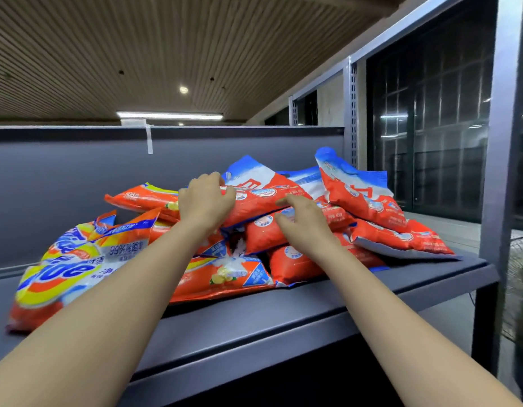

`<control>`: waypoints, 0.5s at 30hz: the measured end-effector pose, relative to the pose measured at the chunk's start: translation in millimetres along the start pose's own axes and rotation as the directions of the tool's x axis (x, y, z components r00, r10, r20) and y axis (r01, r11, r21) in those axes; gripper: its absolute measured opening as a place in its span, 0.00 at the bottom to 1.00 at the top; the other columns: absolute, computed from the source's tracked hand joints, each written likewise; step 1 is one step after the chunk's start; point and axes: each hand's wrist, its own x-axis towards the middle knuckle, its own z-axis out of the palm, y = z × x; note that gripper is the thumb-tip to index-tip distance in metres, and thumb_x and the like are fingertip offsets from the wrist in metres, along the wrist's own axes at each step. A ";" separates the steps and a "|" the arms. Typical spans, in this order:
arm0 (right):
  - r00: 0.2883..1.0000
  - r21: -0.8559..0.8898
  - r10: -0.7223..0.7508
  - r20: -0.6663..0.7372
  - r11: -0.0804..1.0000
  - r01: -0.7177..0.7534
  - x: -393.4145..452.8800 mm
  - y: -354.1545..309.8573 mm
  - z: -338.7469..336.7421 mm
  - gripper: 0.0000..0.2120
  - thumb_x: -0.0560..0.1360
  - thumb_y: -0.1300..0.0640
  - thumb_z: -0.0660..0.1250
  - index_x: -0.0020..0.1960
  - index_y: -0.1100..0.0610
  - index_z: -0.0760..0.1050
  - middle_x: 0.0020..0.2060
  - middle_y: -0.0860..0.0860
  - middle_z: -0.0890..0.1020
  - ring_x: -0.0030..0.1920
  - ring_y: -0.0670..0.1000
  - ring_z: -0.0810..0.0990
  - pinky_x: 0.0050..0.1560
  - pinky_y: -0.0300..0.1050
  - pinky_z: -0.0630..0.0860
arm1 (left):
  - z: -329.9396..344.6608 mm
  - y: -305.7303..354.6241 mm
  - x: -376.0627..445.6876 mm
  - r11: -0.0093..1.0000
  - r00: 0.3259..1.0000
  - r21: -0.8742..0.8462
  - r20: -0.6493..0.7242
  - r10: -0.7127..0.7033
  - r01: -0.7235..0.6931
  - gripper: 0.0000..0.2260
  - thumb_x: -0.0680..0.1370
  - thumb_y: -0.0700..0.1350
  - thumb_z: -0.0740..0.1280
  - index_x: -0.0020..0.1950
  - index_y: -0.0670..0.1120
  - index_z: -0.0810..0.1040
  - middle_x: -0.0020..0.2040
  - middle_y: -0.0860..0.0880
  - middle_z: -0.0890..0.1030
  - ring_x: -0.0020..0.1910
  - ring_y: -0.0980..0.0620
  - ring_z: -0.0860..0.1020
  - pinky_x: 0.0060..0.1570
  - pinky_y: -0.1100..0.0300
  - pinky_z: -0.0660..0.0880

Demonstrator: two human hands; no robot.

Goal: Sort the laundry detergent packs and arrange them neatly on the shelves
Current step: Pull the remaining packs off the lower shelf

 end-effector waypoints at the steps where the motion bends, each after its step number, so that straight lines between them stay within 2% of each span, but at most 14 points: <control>1: 1.000 0.012 0.001 -0.003 1.000 -0.001 -2.5 -6.3 0.4 0.14 0.75 0.57 0.65 0.60 0.57 0.77 0.59 0.54 0.79 0.62 0.56 0.74 0.65 0.50 0.66 | -7.8 -4.6 -3.7 1.000 1.000 -0.016 -0.008 -0.004 0.003 0.15 0.77 0.50 0.59 0.59 0.45 0.76 0.58 0.43 0.78 0.59 0.40 0.74 0.56 0.50 0.67; 5: 1.000 0.062 -0.015 0.001 0.998 0.015 -18.9 -38.5 3.5 0.14 0.76 0.57 0.65 0.60 0.58 0.77 0.59 0.53 0.79 0.62 0.53 0.74 0.63 0.44 0.65 | -46.7 -26.5 -25.0 0.998 1.000 -0.066 0.026 -0.011 0.013 0.14 0.78 0.50 0.59 0.55 0.44 0.77 0.56 0.44 0.80 0.57 0.41 0.75 0.55 0.50 0.72; 10: 0.998 0.152 -0.052 0.043 0.987 0.045 -55.0 -91.9 13.1 0.13 0.76 0.58 0.66 0.60 0.57 0.77 0.58 0.52 0.80 0.60 0.50 0.76 0.54 0.35 0.65 | -110.4 -54.9 -69.6 0.974 0.998 -0.223 0.039 0.056 -0.046 0.10 0.77 0.48 0.61 0.48 0.45 0.79 0.49 0.47 0.82 0.51 0.45 0.78 0.53 0.50 0.75; 13: 0.995 0.222 -0.078 0.059 0.973 0.063 -84.1 -128.3 23.9 0.13 0.76 0.58 0.66 0.60 0.57 0.77 0.57 0.51 0.81 0.58 0.48 0.77 0.56 0.35 0.67 | -148.1 -79.9 -99.9 0.982 0.997 -0.177 0.028 0.066 -0.060 0.09 0.76 0.49 0.61 0.47 0.48 0.78 0.48 0.50 0.82 0.50 0.45 0.78 0.52 0.50 0.75; 15: 0.992 0.257 -0.097 0.081 0.964 0.074 -104.2 -152.3 33.1 0.12 0.76 0.58 0.67 0.58 0.56 0.77 0.56 0.49 0.81 0.57 0.46 0.77 0.55 0.31 0.67 | -170.7 -102.8 -118.5 0.992 0.999 -0.116 0.031 0.043 -0.039 0.09 0.76 0.50 0.60 0.48 0.49 0.78 0.49 0.51 0.82 0.50 0.45 0.78 0.51 0.51 0.75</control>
